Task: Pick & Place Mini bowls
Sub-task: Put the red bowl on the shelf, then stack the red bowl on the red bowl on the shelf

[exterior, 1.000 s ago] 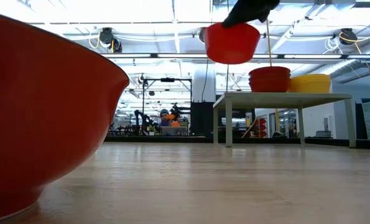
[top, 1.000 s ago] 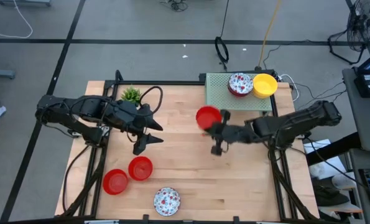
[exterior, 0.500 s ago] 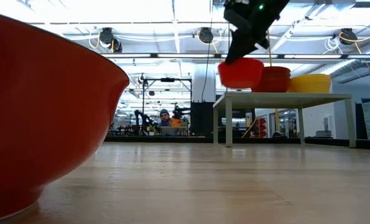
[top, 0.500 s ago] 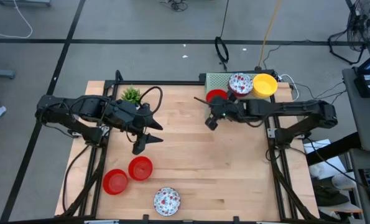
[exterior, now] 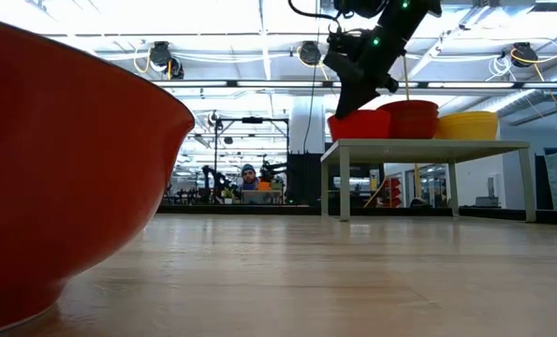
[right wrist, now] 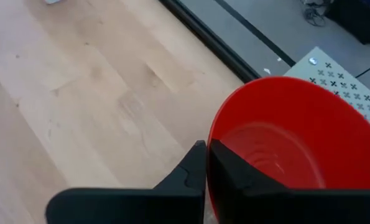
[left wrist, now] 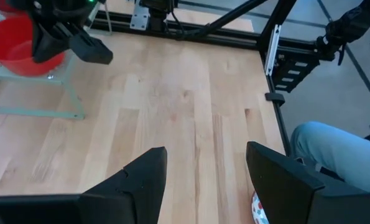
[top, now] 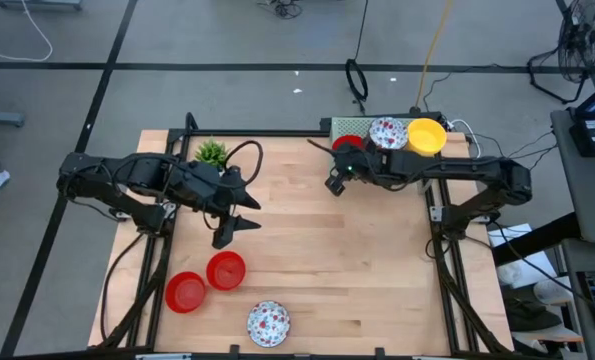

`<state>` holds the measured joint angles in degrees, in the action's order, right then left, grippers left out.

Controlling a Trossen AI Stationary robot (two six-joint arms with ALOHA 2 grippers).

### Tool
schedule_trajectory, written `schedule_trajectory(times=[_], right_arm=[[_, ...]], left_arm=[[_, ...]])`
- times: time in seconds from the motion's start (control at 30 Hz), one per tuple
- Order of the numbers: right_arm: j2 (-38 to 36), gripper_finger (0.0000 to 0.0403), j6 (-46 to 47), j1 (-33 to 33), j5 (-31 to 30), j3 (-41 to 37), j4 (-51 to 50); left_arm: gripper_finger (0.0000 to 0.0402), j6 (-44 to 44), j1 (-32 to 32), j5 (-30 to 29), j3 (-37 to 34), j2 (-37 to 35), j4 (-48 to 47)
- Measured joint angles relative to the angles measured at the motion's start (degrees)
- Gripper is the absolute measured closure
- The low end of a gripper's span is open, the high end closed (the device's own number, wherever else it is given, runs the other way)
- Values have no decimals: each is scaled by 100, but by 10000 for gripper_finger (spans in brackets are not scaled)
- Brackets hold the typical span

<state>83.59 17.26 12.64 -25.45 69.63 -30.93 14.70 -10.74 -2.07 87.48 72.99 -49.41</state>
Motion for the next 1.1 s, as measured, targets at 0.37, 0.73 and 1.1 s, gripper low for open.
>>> schedule_trajectory(times=[0.37,0.73,1.1], right_arm=[[-24,309,-351,127,6,-1,115],[-816,247,-939,-589,620,-2,569],[-412,259,-1010,-2789,3158,-1237,3426]], left_arm=[[176,47,0,0,0,0,-112],[176,197,0,0,2,0,-212],[176,314,0,-3,2,0,-221]])
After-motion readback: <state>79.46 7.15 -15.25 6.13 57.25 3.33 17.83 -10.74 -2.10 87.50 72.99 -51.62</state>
